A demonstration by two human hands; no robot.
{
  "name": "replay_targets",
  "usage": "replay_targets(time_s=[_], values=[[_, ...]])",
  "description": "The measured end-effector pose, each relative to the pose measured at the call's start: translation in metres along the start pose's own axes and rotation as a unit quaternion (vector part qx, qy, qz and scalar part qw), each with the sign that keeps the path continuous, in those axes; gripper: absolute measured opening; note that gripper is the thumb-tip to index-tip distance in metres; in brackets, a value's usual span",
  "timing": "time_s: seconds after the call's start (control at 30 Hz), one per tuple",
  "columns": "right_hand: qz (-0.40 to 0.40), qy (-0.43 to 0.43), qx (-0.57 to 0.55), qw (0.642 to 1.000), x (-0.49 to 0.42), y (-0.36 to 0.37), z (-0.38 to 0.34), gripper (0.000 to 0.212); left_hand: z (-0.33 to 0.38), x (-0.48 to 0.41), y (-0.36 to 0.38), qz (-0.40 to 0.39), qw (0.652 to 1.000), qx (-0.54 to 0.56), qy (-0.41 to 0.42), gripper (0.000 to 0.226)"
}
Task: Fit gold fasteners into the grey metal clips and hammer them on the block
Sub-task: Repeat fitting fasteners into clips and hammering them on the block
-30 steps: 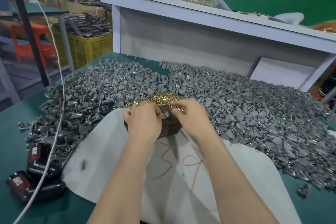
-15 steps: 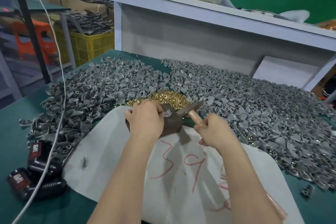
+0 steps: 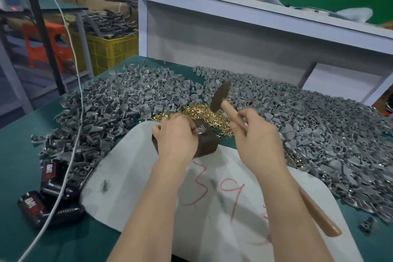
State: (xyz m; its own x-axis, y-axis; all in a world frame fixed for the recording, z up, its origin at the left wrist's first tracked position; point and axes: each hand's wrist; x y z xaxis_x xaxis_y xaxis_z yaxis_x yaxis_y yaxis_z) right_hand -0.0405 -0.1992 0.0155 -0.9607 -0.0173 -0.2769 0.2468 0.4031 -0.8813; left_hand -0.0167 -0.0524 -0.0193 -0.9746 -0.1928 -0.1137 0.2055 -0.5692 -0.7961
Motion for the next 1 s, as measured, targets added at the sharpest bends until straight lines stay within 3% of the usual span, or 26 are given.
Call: replay_targets(time_s=[0.07,0.27,0.53,0.6,0.7,0.8,1.0], values=[[-0.065,0.049,0.017,0.997,-0.007,0.013,0.006,0.022,0.0,0.0,-0.001,-0.002,1.0,0.001,0.003,0.014],[-0.145,0.165,-0.012,0.975,-0.02,0.037,0.034,0.044,0.002,0.002,-0.002,-0.009,1.0,0.007,0.001,0.015],[-0.133,0.164,0.068,0.975,-0.021,0.047,0.036,0.042,0.002,0.003,-0.002,-0.004,1.0,0.015,0.006,0.014],[-0.087,0.136,0.056,0.985,-0.021,0.045,0.03,0.033,0.003,0.004,-0.002,-0.006,1.0,0.012,0.007,0.015],[-0.004,0.017,-0.059,0.998,-0.025,0.042,0.011,0.027,0.003,0.005,-0.002,-0.003,1.0,0.014,0.01,0.014],[-0.053,-0.052,-0.11,0.991,-0.03,0.046,-0.011,0.013,0.003,0.005,-0.003,-0.007,1.0,0.003,0.012,0.015],[-0.071,-0.076,-0.088,0.991,-0.033,0.054,-0.018,0.008,0.003,0.005,-0.004,-0.012,1.0,-0.001,0.01,0.017]])
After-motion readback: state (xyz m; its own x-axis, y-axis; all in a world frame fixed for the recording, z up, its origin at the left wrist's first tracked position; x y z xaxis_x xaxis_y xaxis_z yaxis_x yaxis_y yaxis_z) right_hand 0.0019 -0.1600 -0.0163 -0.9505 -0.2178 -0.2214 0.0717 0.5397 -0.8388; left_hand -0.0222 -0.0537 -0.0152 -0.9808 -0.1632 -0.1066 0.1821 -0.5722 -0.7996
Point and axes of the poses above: each hand's wrist, its own x-axis away from the middle knuckle, its own y-axis out of the palm, z = x × y, and after that the axes turned 9 degrees about -z, right-handed
